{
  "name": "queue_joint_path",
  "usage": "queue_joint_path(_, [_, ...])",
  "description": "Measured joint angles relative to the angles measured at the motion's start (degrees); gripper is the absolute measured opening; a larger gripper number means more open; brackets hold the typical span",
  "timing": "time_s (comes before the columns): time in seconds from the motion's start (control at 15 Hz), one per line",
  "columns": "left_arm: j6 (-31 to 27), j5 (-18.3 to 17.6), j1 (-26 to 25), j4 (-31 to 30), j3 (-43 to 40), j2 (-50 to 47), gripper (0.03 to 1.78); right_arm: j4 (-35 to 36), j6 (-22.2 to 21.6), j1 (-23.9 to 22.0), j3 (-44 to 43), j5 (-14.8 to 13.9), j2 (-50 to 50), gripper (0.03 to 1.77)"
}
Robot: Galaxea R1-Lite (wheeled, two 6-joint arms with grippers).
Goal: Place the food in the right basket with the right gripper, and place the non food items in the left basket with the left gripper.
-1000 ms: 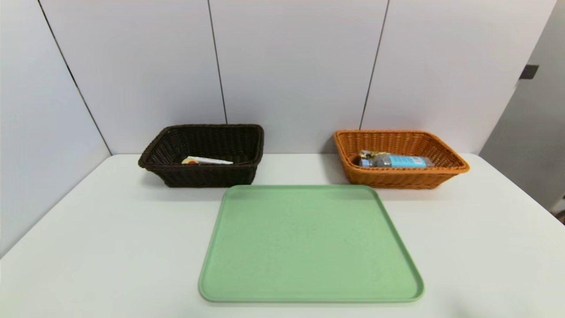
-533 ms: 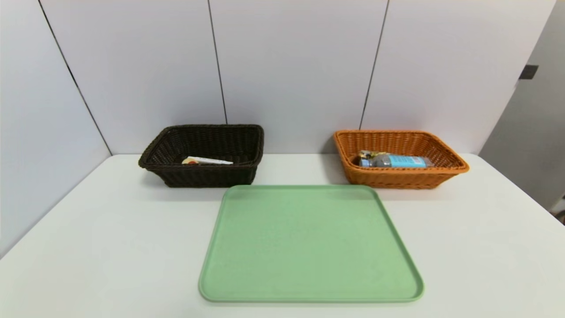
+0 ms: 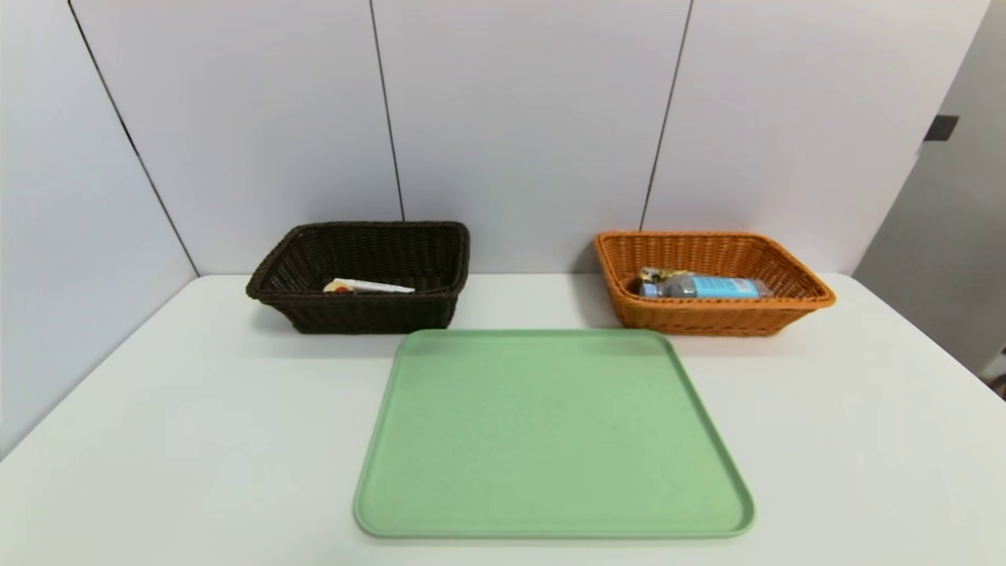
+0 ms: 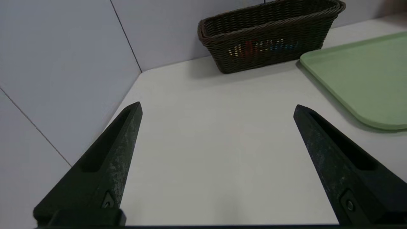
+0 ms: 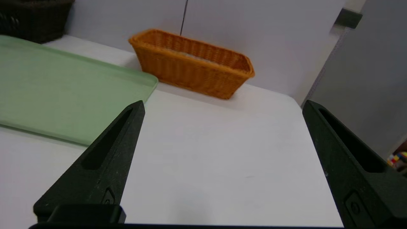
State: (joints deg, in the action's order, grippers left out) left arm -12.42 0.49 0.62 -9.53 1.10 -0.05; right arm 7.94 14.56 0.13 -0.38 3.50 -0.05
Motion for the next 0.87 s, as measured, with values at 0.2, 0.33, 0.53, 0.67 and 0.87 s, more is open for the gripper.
queue_joint_path(0.2, [2.51,-3.46,-0.05,6.92,-0.99,-0.05,1.69,-6.75,-0.34,0.02,-0.09,-0.69,-0.05,1.71])
queue_joint_path(0.33, [3.41,-3.35,-0.05,8.00,-1.02,-0.06,1.69,-5.41,-0.87,0.02,0.24,-0.72,-0.05,1.71])
queue_joint_path(0.53, [8.51,-2.85,-0.05,7.97,-1.10,-0.06,1.69,-5.41,-0.54,0.02,0.33,-0.91,-0.05,1.71])
queue_joint_path(0.67, [10.58,-2.24,-0.07,7.97,-1.10,-0.06,1.69,-5.41,-0.83,0.02,0.35,-0.83,-0.05,1.71])
queue_joint_path(0.87, [11.48,-1.33,-0.07,7.97,-1.10,-0.05,1.69,-5.41,-1.00,0.02,0.38,-0.69,-0.05,1.71])
